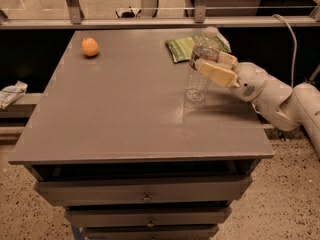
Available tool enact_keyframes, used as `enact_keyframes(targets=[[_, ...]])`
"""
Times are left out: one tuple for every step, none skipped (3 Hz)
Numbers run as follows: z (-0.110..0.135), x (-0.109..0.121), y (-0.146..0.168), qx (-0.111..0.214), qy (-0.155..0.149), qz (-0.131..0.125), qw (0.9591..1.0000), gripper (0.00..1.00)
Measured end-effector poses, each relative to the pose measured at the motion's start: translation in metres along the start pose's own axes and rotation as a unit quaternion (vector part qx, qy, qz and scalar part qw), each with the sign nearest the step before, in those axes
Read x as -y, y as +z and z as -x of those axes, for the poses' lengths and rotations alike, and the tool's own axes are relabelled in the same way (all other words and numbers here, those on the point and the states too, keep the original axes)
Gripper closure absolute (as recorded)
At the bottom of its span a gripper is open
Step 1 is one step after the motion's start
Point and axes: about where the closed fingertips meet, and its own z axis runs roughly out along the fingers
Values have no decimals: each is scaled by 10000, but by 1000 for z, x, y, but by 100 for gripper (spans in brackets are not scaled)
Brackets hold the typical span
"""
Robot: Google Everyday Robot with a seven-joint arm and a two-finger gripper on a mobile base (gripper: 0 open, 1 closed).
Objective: Place water bottle upright
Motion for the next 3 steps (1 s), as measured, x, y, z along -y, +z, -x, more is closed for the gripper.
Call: enact_keyframes(targets=[[-1, 0, -3, 19, 11, -36, 10000, 65], [0, 0, -3, 18, 11, -36, 10000, 41], [0, 0, -3, 18, 11, -36, 10000, 20]])
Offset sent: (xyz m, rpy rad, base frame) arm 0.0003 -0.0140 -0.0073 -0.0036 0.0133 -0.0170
